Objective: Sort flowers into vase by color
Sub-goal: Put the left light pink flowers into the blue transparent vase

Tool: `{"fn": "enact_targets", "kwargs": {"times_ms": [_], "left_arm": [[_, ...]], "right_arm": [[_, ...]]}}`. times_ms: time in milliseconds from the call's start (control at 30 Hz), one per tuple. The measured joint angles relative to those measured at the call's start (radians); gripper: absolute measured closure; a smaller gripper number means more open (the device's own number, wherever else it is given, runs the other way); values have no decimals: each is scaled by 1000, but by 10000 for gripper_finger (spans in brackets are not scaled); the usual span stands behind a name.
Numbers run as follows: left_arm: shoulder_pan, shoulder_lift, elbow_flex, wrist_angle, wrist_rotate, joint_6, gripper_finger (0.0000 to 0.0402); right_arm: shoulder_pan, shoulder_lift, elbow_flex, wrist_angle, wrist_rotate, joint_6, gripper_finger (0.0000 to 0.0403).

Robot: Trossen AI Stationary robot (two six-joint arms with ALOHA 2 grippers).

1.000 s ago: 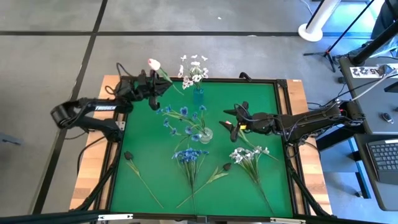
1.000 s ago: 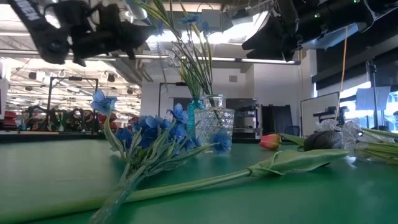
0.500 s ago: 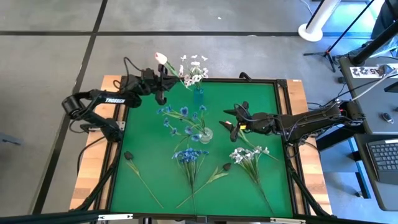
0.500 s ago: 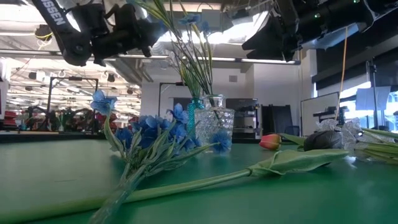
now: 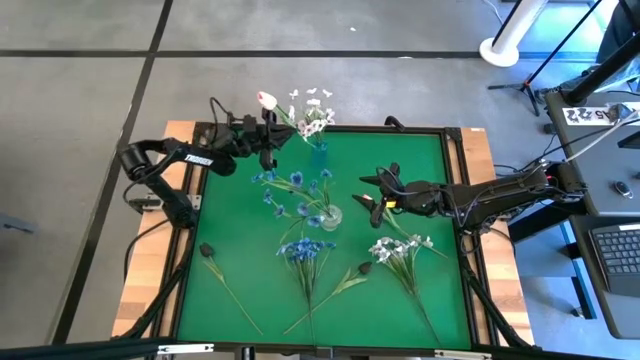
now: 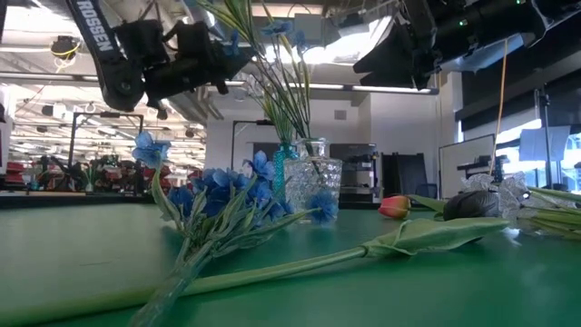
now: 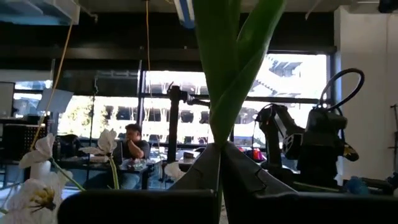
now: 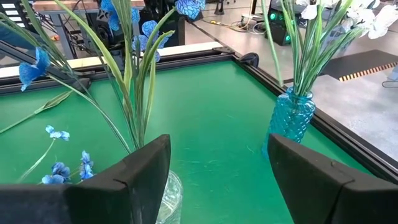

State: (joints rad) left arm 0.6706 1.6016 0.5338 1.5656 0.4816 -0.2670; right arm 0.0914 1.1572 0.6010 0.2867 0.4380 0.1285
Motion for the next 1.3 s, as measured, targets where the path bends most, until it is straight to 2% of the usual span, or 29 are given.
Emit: {"fn": "enact_targets", "kwargs": {"times_ms": [267, 733, 1067, 1300], "left_arm": [[0, 70, 70, -1, 0, 23, 401], [3, 77, 76, -96, -28, 169, 401], [3, 77, 76, -239, -25, 181, 401], [3, 74, 77, -396, -26, 226, 401]], "right_arm": [[0, 0, 0, 1, 8, 14, 135], [0, 26, 0, 6, 18, 24, 135], [0, 119, -1, 58, 48, 30, 135], [0, 122, -1, 99, 23, 21, 135]]}}
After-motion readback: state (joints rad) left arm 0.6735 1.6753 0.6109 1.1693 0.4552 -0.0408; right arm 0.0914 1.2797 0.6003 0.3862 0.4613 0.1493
